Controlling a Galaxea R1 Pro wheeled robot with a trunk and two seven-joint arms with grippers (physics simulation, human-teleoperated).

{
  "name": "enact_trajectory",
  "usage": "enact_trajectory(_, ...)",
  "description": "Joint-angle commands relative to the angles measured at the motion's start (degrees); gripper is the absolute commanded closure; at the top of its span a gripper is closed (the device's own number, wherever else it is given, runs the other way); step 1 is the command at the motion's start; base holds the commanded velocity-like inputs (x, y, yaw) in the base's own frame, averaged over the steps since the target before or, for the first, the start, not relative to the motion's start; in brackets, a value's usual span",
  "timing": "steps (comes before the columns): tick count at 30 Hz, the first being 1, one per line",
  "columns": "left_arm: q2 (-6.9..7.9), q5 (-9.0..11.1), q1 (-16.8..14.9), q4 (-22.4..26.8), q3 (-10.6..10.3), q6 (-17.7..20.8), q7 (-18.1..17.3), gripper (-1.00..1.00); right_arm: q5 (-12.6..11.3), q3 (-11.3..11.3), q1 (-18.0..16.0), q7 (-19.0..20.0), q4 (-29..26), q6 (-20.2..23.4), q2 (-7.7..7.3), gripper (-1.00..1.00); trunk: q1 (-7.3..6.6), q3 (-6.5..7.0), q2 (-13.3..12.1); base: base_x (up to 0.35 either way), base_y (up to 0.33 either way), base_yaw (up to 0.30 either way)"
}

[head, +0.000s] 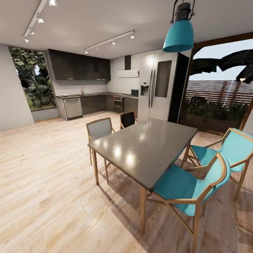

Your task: In the kitchen, take the Vidalia onion out of the sink, dice it on the chopping board with the paring knife, put the diced onion into the bowl on the countertop, then place both the paring knife and the chopping board into the sink.

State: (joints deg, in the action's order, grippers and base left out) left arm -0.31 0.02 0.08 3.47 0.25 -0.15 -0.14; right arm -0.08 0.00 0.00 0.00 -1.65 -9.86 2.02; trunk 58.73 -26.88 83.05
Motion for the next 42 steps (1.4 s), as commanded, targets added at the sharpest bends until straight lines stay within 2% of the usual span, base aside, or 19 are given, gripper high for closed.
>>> enact_trajectory(1, 0.01, 0.0, 0.0, 0.1, 0.0, 0.0, 0.0, -1.00, 0.0, 0.0, 0.0, 0.0, 0.0, -0.1, -0.01, -1.00, 0.00, -0.05, 0.0, 0.000, 0.000, 0.000)
enact_trajectory(19, 0.47, -0.3, 0.0, 3.3, -0.1, -0.1, 0.3, -1.00, -0.2, 0.0, 0.0, 0.2, -1.4, -0.5, 1.15, -1.00, 0.00, -0.05, 0.0, 0.000, 0.000, 0.000)
enact_trajectory(31, 1.49, -0.2, 0.0, 3.5, 0.1, -0.2, 0.0, -1.00, 0.2, 0.1, 0.0, 0.1, -1.5, -1.1, 0.61, -1.00, 0.00, -0.05, 0.0, 0.000, 0.000, 0.000)
enact_trajectory(42, 1.53, -0.2, 0.0, 3.5, 0.0, -1.2, -0.1, -1.00, 0.1, 0.0, 0.0, -0.1, -1.5, -2.1, 0.63, -1.00, 0.00, -0.05, 0.0, 0.000, 0.000, 0.000)
